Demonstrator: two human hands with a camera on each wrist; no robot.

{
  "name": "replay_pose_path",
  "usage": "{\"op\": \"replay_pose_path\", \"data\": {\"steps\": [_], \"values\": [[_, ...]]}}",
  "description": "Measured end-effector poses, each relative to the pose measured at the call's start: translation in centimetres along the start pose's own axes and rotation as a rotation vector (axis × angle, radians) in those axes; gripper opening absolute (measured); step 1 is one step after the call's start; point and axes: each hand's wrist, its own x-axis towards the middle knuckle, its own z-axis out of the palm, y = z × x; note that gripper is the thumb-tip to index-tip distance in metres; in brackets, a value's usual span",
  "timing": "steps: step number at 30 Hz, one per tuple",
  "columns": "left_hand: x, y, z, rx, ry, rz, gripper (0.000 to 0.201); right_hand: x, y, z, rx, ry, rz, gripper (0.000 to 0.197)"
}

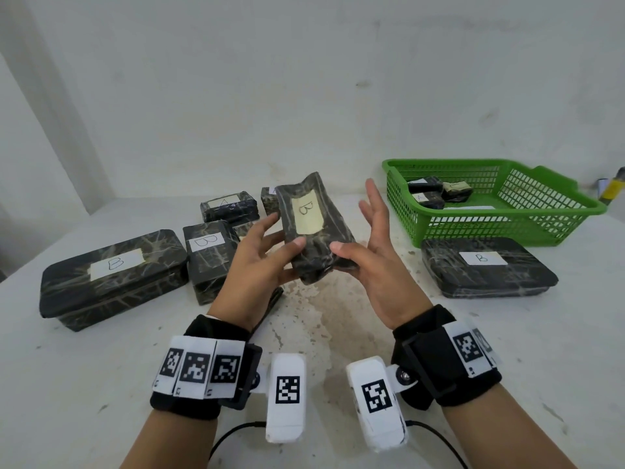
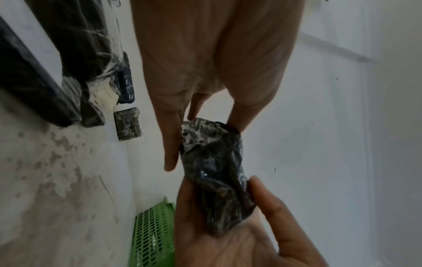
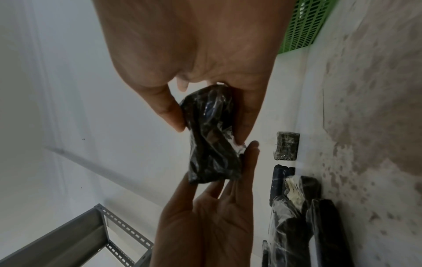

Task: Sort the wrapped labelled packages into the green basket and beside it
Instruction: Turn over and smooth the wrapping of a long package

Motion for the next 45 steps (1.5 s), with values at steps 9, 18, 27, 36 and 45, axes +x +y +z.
{"op": "replay_pose_path", "data": {"steps": [9,18,27,36,45], "values": [[0.2,-0.3,-0.6,0.082,-0.111,0.079,0.079,0.6,0.2,-1.6,-0.179,0.200,0.070,0.057],[0.1,-0.2,-0.6,0.163,-0.161,0.108,0.073,0.3,-0.1,-1.6,-0.142,0.131,0.114,0.047],[-0.8,1.1,0.3,0.164,-0.183,0.128,0.064,0.2,0.5,-1.1,-0.118,0.128,0.044,0.055],[-0.7,0.6,0.5,0.125,-0.158,0.146,0.040,0.1,1.1,-0.8,-0.083,0.091,0.008,0.053],[-0.6,0.3,0.5,0.095,-0.096,0.250,0.028,-0.3,-0.9,-0.6,-0.006,-0.073,0.094,0.060]]}}
